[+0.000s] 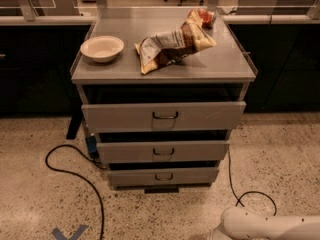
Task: Open bottom drawer
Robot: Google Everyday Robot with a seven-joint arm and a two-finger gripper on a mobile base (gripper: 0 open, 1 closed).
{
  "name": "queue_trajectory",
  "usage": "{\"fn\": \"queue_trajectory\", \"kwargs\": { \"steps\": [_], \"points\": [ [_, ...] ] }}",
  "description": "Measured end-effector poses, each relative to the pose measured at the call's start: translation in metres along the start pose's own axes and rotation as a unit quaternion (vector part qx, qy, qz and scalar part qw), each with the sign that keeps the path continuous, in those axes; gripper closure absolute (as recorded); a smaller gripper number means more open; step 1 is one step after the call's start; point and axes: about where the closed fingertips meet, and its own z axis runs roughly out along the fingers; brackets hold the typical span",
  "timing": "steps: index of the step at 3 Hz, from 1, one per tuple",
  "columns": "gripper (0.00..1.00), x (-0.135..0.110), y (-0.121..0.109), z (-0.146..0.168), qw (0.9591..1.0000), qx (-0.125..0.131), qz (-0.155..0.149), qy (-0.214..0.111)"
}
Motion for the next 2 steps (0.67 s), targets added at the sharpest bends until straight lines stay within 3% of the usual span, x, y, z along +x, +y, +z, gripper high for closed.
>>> {"fn": "queue_trajectory", "kwargs": {
  "steps": [1, 2],
  "points": [
    [0.0, 0.0, 0.0, 0.0, 1.0, 0.0, 0.0, 0.0],
    [0.0, -0.0087, -0.0079, -0.0055, 0.9986, 0.039, -0.032, -0.014]
  ]
}}
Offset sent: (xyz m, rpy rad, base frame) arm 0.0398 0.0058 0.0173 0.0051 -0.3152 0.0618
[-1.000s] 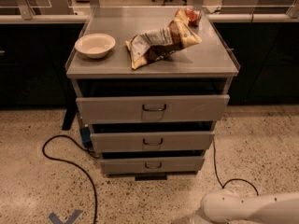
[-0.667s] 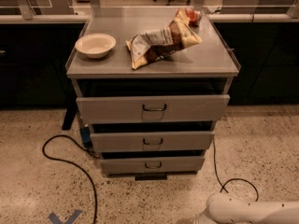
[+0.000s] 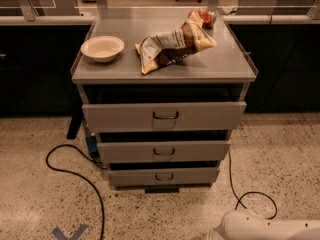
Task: Open bottom drawer
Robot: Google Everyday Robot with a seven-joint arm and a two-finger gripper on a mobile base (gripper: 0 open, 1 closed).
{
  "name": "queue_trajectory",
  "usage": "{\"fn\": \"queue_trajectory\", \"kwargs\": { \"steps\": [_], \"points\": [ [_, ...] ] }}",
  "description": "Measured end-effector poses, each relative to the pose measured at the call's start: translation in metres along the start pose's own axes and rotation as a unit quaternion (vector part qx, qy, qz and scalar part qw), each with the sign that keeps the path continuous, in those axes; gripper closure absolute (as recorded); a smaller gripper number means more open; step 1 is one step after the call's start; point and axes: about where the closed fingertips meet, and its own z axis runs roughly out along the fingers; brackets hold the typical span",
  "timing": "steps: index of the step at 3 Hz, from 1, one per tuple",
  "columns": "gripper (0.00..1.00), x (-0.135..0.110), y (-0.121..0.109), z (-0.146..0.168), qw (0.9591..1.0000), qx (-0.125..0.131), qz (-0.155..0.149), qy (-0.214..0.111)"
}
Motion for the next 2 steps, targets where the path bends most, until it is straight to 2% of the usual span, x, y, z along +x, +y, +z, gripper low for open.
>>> {"fn": "queue_trajectory", "kwargs": {
  "steps": [1, 2],
  "points": [
    [0.0, -0.023, -0.022, -0.024, 0.993, 0.087, -0.066, -0.047],
    [0.0, -0.034, -0.033, -0.051, 0.9754, 0.156, -0.117, -0.102]
  ]
}}
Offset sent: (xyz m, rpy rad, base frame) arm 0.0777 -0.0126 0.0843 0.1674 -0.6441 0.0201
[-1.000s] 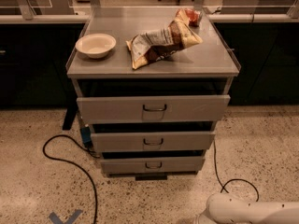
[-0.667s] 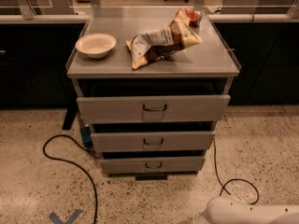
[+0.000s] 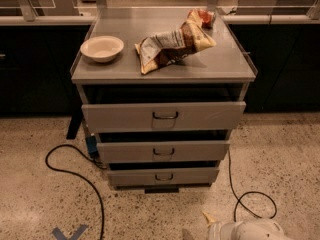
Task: Open bottom drawer
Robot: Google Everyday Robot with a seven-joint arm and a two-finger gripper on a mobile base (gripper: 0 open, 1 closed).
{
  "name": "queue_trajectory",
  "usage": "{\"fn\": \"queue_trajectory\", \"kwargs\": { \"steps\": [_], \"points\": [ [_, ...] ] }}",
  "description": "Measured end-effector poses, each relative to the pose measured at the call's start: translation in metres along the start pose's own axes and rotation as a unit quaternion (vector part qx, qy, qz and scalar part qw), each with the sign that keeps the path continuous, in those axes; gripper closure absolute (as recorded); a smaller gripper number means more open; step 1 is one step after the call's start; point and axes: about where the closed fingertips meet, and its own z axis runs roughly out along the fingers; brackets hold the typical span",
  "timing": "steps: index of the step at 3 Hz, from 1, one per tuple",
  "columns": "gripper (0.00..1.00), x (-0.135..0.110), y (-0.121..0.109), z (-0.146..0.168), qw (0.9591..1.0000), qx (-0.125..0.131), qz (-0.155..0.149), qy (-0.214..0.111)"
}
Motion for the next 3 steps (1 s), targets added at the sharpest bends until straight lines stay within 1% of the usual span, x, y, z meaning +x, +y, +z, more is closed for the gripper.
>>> {"fn": "queue_trajectory", "kwargs": {
  "steps": [1, 2, 3],
  "points": [
    [0.0, 0.005, -0.011, 0.011, 1.0, 0.001, 0.009, -0.001],
    [0.0, 0.014, -0.06, 0.031, 0.9992, 0.033, 0.019, 0.008],
    [0.0, 0.005, -0.13, 0.049, 0.9965, 0.076, 0.03, 0.015]
  ]
}}
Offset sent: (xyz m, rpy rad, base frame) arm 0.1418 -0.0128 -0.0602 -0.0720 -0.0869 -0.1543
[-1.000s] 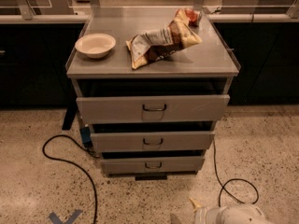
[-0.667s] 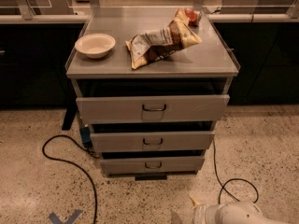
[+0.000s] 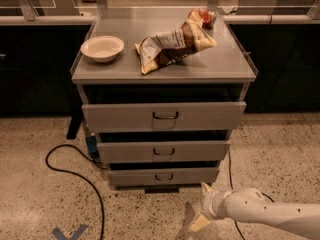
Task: Open bottom drawer
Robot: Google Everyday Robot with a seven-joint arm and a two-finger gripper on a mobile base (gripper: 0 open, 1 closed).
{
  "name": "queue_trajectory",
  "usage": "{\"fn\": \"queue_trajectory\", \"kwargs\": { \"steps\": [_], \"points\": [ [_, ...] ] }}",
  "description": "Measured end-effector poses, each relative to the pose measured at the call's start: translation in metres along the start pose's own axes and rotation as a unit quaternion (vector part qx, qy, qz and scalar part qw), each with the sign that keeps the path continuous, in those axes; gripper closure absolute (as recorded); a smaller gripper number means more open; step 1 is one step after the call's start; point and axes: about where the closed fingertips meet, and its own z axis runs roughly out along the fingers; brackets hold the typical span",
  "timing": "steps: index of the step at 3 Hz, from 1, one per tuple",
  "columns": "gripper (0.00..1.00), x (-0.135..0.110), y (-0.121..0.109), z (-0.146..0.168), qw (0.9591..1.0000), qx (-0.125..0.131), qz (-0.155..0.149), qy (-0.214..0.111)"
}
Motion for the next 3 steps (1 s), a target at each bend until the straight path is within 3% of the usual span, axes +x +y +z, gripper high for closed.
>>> {"fn": "queue_trajectory", "kwargs": {
  "steps": [1, 2, 3],
  "points": [
    [0.0, 0.0, 0.0, 0.0, 1.0, 0.0, 0.0, 0.0],
    [0.0, 0.0, -0.007, 0.026, 0.9999, -0.011, 0.006, 0.0],
    [0.0, 0.0, -0.029, 0.079, 0.9996, -0.02, 0.02, 0.002]
  ]
}}
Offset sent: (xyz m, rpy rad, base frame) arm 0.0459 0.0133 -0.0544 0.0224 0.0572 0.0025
